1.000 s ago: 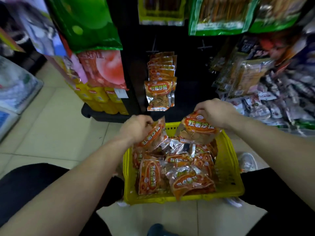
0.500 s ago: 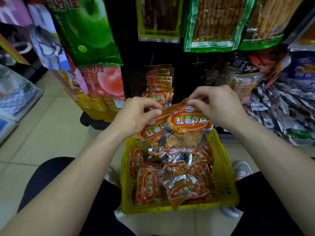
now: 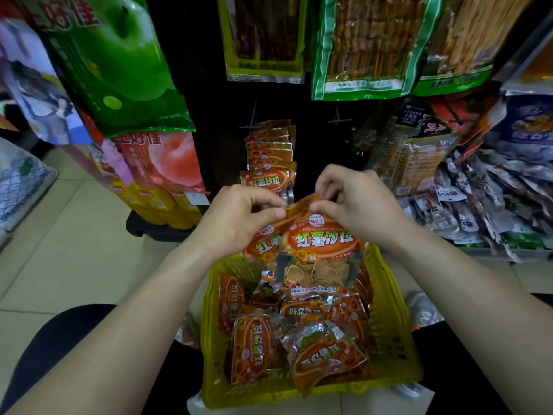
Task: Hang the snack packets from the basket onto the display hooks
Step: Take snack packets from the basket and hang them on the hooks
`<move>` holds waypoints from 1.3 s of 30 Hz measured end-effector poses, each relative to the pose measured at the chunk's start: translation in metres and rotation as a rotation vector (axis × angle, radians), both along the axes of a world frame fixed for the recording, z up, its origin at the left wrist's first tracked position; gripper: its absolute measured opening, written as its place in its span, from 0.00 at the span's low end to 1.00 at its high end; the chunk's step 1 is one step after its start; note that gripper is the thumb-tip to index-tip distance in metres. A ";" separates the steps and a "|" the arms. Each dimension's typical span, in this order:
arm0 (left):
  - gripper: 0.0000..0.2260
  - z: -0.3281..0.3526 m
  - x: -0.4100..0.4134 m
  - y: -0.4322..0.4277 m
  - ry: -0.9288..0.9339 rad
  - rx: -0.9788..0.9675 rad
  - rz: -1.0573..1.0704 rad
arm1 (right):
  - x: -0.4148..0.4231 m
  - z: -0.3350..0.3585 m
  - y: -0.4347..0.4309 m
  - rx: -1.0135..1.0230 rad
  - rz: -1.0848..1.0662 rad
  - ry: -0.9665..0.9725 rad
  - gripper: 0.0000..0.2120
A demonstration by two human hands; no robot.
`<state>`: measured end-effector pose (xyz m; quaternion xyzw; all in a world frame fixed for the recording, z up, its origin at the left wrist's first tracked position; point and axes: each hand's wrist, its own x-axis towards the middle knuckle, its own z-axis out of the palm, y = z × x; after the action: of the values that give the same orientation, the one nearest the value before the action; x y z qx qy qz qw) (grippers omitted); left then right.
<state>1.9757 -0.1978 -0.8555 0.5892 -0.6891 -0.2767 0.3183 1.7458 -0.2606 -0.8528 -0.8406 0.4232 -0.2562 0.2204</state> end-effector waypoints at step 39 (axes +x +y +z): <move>0.14 -0.005 -0.007 -0.004 0.194 0.207 0.002 | 0.001 -0.007 -0.011 0.077 -0.054 0.066 0.16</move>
<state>1.9691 -0.2023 -0.8600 0.5901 -0.6223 -0.4015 0.3213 1.7464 -0.2713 -0.8593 -0.8277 0.4624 -0.2179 0.2316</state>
